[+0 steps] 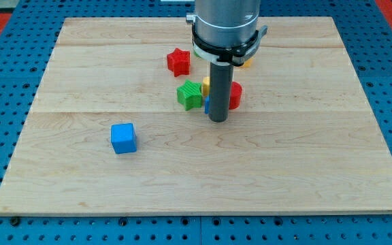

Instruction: Slide the yellow hexagon closer to the yellow heart

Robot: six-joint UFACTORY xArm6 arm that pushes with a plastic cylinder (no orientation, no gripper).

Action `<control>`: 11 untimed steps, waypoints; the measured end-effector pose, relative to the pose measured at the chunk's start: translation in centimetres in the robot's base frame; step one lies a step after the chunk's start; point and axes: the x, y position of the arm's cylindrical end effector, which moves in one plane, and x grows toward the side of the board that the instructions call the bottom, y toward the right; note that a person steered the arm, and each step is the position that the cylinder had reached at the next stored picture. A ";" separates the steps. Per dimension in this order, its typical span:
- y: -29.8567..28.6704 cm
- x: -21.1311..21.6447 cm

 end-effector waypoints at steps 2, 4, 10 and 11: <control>6.2 0.8; 14.6 -10.7; 3.6 -17.3; 1.2 -17.3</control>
